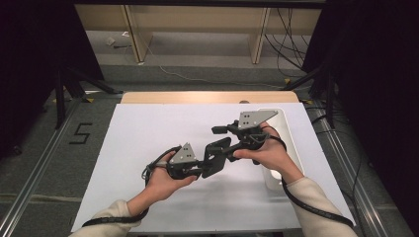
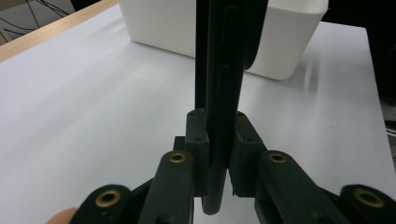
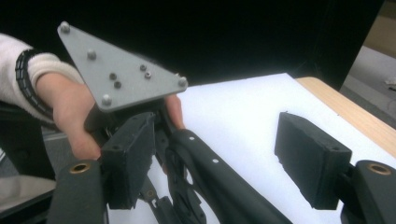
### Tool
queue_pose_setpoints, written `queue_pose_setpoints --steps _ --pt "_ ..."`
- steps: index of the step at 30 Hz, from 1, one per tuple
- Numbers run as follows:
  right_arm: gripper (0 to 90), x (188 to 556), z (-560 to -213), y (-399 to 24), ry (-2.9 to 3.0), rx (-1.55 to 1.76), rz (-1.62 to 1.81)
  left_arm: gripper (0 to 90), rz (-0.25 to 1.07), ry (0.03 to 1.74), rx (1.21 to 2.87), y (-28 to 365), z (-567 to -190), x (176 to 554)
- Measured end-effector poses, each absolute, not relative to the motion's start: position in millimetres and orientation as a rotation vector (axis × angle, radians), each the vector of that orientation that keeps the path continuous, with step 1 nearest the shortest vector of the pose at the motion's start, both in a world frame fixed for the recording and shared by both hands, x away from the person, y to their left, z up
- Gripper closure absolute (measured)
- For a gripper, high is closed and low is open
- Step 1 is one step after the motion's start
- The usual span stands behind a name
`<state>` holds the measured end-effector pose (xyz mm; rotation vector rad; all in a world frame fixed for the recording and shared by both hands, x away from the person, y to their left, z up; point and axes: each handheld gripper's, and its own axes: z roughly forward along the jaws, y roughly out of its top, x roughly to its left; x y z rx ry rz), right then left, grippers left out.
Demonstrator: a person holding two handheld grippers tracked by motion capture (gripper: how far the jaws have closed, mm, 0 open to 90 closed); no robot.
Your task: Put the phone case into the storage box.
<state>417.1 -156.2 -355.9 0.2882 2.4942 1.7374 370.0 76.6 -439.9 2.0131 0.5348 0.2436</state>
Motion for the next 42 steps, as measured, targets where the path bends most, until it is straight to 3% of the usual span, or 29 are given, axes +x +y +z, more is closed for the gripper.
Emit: queue_pose_setpoints --steps 8,19,42 --pt "16.7 416.3 -354.8 -162.8 2.365 0.396 1.776 79.9 0.286 0.587 1.989 81.0 -438.3 372.1" --pt "5.0 411.2 -366.5 -169.9 2.235 0.56 1.743 79.9 0.34 0.664 1.947 85.3 -436.5 373.5" --pt "3.2 395.0 -388.7 -173.0 2.125 0.718 1.68 79.8 0.442 0.847 1.864 88.3 -433.6 376.2"
